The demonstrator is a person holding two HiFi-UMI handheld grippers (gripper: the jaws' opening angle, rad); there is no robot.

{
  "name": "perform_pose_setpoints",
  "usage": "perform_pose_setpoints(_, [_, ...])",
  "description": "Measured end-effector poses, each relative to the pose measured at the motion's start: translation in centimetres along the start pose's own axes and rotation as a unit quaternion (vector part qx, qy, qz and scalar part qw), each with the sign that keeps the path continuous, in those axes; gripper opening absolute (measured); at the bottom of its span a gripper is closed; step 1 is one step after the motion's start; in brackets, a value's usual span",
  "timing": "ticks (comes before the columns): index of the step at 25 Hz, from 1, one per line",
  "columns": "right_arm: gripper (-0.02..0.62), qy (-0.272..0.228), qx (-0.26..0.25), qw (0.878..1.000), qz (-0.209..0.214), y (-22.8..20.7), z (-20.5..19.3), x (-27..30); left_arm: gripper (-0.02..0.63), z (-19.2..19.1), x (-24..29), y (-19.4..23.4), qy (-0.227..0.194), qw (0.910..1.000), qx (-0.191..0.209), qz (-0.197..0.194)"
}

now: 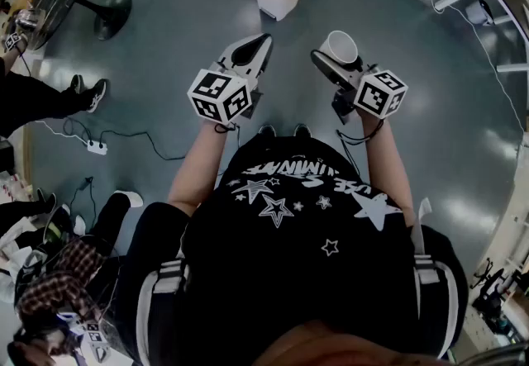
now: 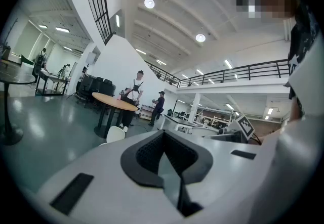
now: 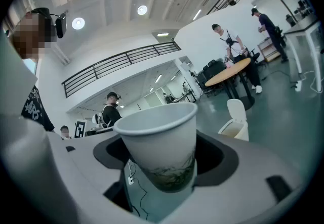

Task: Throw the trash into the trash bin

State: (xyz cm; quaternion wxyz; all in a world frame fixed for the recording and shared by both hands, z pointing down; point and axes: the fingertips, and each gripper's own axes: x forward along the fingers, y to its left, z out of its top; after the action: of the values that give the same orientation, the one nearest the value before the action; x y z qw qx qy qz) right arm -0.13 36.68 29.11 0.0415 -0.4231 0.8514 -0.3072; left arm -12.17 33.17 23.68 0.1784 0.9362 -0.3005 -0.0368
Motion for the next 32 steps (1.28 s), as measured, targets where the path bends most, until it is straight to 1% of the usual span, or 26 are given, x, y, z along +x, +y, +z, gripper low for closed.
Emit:
perform_pose_setpoints(4, [0.367, -0.012, 0.0, 1.0, 0.001, 0.2, 1.2, 1.0, 0.011, 0.8, -0.2, 1.2, -0.007, 0.9999, -0.003, 0.01])
perform_pose_setpoints(8, [0.367, -0.023, 0.009, 1.0, -0.01, 0.3, 1.1, 1.2, 0.011, 1.2, -1.0, 2.0, -0.013, 0.9998, -0.006, 0.01])
perform_pose_setpoints(12, [0.367, -0.034, 0.025, 0.999, -0.015, -0.7, 1.6, 0.6, 0.011, 1.9, 0.1, 1.9, -0.011, 0.9999, 0.0, 0.01])
perform_pose_setpoints(17, [0.367, -0.044, 0.032, 0.998, -0.031, 0.7, -0.2, 2.7, 0.011, 1.8, -2.4, 4.2, -0.011, 0.9999, 0.0, 0.003])
perform_pose_setpoints(22, [0.367, -0.037, 0.026, 0.998, -0.041, -0.8, -0.2, 3.5, 0.011, 1.4, -1.5, 5.2, -0.009, 0.9999, -0.006, 0.007])
perform_pose_setpoints(25, [0.367, -0.038, 0.023, 0.998, -0.043, -1.8, 0.7, 4.8, 0.011, 1.5, -1.2, 6.3, -0.01, 0.9999, -0.007, 0.011])
perform_pose_setpoints(27, [0.367, -0.043, 0.018, 0.998, -0.04, -2.8, 1.9, 5.7, 0.011, 1.5, -0.6, 7.3, -0.011, 0.9997, -0.009, 0.021])
perform_pose_setpoints(32, [0.367, -0.046, -0.014, 0.998, -0.044, -6.1, 5.3, 7.9, 0.011, 1.9, 1.7, 9.6, -0.004, 0.9991, -0.01, 0.041])
